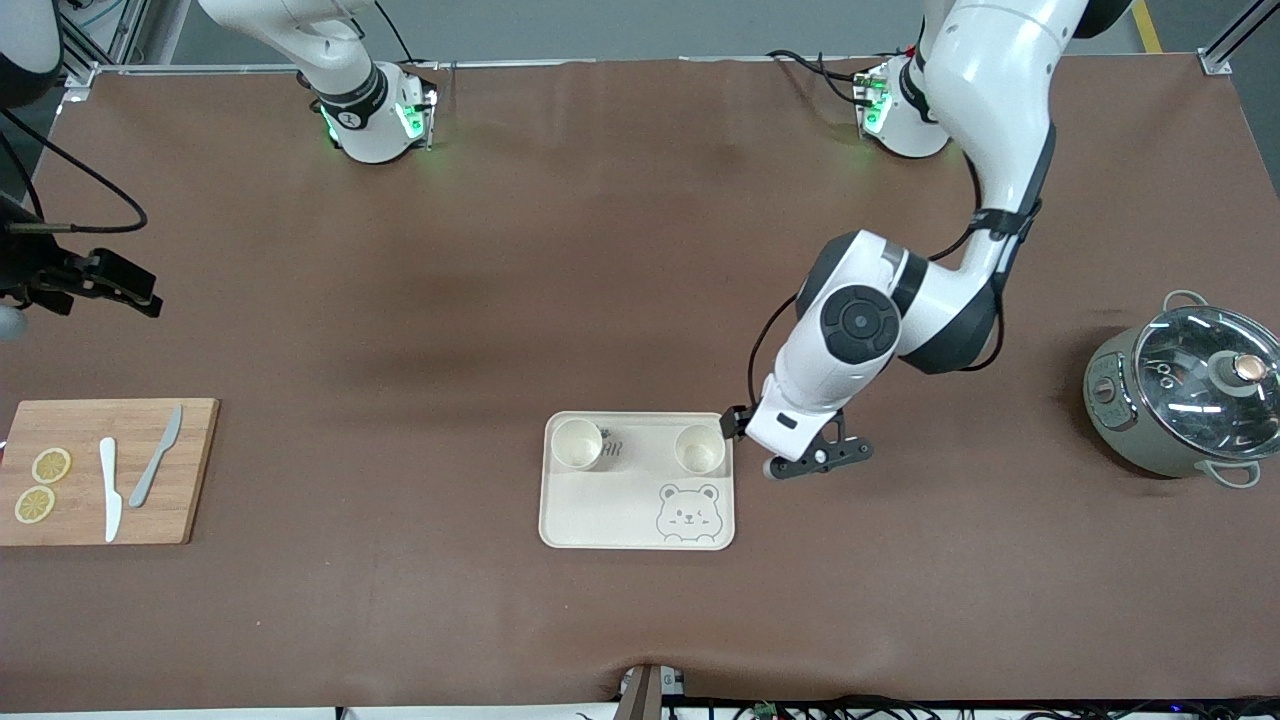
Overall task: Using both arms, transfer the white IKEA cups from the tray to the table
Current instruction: 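Reach the left gripper down to the white cup on the tray, then grasp the cup with the left gripper while the right gripper reaches the tray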
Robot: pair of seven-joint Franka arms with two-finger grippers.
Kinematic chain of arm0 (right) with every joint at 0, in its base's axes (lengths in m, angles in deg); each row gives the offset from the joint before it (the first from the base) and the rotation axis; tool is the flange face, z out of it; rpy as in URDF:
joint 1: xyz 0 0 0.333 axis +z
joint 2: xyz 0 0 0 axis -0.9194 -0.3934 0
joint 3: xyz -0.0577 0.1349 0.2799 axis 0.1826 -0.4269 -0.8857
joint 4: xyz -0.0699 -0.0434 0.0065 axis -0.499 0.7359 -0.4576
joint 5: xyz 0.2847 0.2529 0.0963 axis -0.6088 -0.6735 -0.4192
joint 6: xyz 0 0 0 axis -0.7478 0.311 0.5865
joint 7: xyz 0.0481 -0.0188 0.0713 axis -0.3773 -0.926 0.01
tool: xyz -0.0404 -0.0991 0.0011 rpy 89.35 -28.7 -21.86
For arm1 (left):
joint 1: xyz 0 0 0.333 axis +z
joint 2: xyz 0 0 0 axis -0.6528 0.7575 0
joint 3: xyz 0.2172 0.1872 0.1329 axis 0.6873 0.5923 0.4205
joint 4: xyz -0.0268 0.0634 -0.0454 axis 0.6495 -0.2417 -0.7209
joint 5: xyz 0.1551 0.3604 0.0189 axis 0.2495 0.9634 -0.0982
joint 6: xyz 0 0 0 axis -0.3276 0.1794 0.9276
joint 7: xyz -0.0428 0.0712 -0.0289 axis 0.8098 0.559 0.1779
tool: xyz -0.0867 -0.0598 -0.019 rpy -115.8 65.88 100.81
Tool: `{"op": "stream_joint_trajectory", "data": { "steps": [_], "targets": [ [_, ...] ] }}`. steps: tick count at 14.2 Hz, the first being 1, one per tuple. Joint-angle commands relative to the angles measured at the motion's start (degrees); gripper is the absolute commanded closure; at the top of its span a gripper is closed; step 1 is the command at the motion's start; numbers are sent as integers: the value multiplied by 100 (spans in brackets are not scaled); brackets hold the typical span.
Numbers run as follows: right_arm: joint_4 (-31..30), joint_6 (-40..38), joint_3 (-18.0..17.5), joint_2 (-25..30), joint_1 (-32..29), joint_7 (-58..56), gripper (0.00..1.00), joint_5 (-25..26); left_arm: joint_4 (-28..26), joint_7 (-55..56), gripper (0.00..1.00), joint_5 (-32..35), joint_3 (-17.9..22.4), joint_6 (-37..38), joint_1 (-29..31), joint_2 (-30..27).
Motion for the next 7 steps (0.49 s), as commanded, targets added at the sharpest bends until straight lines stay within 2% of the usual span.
{"op": "stream_joint_trajectory", "data": {
  "steps": [1,7],
  "targets": [
    [149,148,7,-285,-60,-3,0,-136,289,250,14,57,15,-338,-116,398],
    [140,1009,-2,-996,-34,-258,0,-250,263,479,28,83,41,-771,-344,820]
  ]
}}
